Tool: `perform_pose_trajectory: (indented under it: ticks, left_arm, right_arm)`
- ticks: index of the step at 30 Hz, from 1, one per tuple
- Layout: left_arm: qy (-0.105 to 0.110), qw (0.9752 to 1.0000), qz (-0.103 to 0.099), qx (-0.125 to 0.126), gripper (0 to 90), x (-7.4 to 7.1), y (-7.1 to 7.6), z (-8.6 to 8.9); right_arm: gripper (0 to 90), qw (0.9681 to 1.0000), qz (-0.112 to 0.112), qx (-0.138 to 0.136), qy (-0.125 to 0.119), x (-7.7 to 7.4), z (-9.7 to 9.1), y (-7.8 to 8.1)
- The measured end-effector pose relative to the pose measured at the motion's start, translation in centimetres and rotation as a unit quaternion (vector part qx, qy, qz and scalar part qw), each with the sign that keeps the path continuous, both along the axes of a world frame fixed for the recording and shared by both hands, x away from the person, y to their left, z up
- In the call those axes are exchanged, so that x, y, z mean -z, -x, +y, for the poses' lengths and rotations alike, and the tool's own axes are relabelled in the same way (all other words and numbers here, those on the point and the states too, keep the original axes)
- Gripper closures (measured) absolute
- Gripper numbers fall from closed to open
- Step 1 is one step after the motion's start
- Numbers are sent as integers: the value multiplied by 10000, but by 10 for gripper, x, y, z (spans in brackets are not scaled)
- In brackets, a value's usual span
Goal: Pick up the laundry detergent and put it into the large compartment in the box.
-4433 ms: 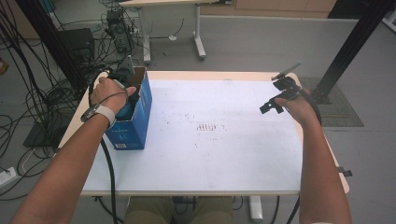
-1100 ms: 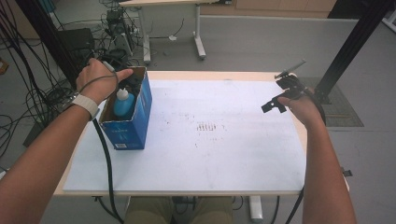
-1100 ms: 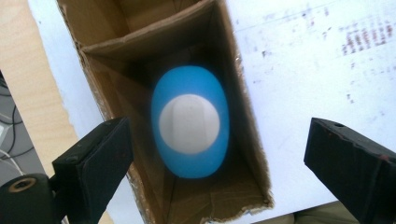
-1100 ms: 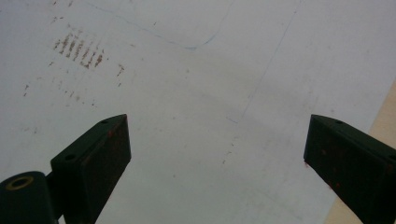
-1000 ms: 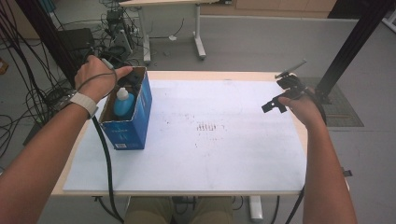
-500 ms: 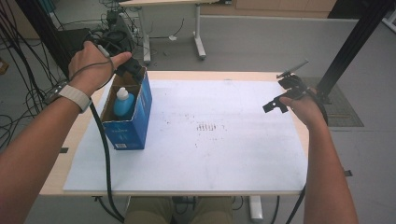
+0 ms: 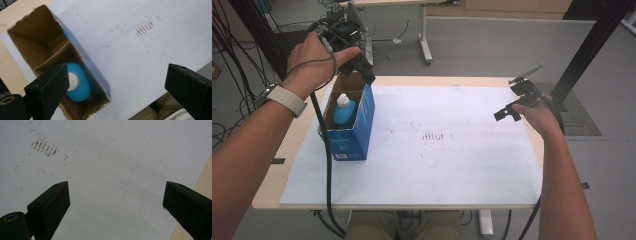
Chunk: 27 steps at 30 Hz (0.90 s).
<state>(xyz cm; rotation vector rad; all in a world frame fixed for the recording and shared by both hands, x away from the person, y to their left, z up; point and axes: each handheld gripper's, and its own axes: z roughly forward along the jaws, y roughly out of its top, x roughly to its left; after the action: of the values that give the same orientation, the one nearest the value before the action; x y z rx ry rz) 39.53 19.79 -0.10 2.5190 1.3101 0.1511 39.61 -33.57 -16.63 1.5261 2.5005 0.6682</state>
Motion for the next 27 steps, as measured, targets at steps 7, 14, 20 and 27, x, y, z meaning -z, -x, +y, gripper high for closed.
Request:
perform_pose_trajectory:
  ticks: [7, 14, 20, 27]
  left_arm:
    - [-28, 9972, -4, 751, 62, 6, 7, -21]
    - [-144, 9893, 38, 1454, 64, 13, 7, -38]
    - [-94, 9814, 7, 1920, 65, 20, 8, -45]
    - [-193, 9701, 43, 2419, 66, 30, 13, -58]
  right_arm:
    - [72, 10000, 19, 41, -75, -2, -3, 2]
    - [69, 10000, 13, 52, -84, -2, -4, 4]
    - [69, 10000, 24, 50, -77, -1, -5, 4]
    - [69, 10000, 23, 31, -60, -2, -3, 3]
